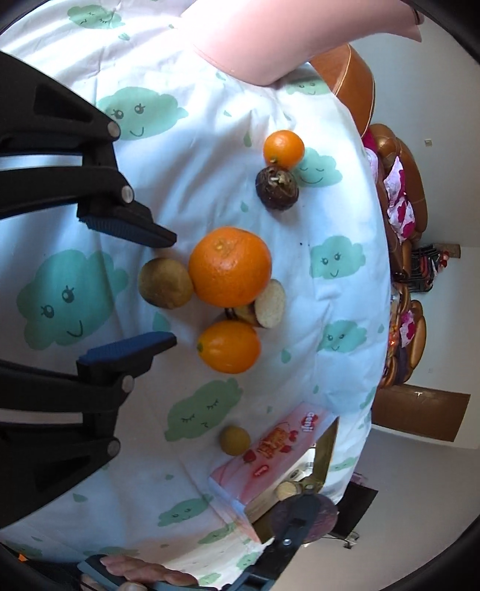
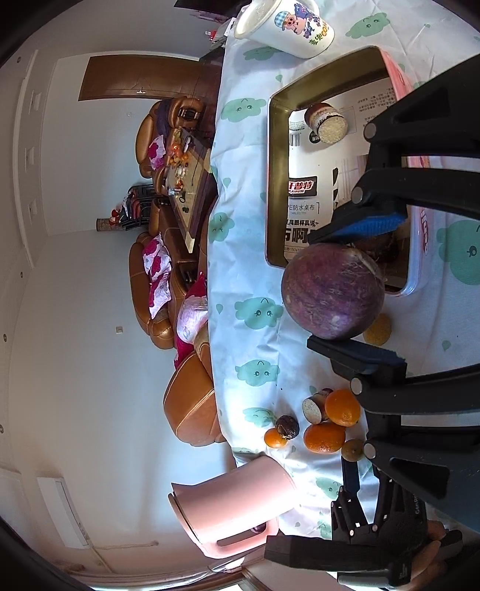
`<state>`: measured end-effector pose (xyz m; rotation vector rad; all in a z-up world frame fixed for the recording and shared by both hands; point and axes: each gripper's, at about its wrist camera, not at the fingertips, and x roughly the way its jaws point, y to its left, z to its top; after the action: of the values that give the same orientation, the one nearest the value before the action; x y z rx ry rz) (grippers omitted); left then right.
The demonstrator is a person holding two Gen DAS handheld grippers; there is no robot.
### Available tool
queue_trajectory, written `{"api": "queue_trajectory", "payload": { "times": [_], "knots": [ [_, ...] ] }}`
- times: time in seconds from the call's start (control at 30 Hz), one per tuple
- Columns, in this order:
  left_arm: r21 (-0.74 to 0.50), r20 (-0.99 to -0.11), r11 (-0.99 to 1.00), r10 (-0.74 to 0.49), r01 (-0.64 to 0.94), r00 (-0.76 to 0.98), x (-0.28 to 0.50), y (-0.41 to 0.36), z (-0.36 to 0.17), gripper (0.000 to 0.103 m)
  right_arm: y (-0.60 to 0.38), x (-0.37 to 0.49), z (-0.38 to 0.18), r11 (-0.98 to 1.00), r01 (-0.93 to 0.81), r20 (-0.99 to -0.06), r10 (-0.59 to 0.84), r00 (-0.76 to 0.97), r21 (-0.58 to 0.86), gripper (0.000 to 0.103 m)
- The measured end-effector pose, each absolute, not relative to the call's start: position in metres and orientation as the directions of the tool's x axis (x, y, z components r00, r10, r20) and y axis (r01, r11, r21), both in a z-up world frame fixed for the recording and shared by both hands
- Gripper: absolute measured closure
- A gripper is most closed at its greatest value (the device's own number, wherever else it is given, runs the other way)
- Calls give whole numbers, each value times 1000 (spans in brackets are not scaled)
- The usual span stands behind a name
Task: Organize fruits
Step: 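Grasp the kiwi with the left gripper while the right gripper carries the purple fruit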
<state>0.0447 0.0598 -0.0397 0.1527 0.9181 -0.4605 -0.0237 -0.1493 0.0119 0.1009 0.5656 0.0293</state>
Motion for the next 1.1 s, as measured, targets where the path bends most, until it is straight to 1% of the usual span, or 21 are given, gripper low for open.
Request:
{"api": "queue_trajectory", "payload": {
  "times": [0.07,0.13,0.17,0.2,0.23,0.4,0.5,0.57,0.67,0.83,0.97,1.1],
  "knots": [
    [-68,-791,899,-313,434,525,46,59,-42,54,-149,-25,13,994,-3,-529,59,846,106,52],
    [-31,-785,901,-289,432,547,43,55,-43,56,-148,-26,13,995,-5,-527,59,848,102,52],
    [-14,-783,902,-279,431,557,42,53,-43,62,-148,-25,14,995,-4,-526,57,849,101,52],
    [-22,-781,900,-287,435,555,41,53,-42,71,-149,-26,14,995,-1,-524,53,850,99,52],
    [-38,-779,899,-300,436,550,41,53,-42,73,-150,-26,14,995,4,-522,47,851,97,52],
    [-49,-772,901,-307,430,556,42,54,-40,73,-155,-25,14,995,25,-520,31,854,100,52],
    [-74,-756,888,-347,454,555,38,53,-35,73,-154,-25,14,996,22,-518,28,855,91,52],
    [-77,-731,877,-373,474,572,32,49,-30,73,-153,-26,15,997,18,-509,26,860,80,52],
    [-114,-680,852,-442,512,585,22,45,-20,73,-153,-29,19,999,16,-486,11,874,51,52],
    [-168,-617,839,-499,518,609,11,34,-6,73,-163,-33,24,999,28,-460,-11,888,31,52],
    [-199,-568,836,-524,512,634,3,22,5,73,-177,-34,24,999,42,-459,-29,888,17,52],
    [-192,-548,837,-524,512,652,-3,0,11,73,-192,-34,25,998,59,-461,-47,886,12,52]
  ]
}}
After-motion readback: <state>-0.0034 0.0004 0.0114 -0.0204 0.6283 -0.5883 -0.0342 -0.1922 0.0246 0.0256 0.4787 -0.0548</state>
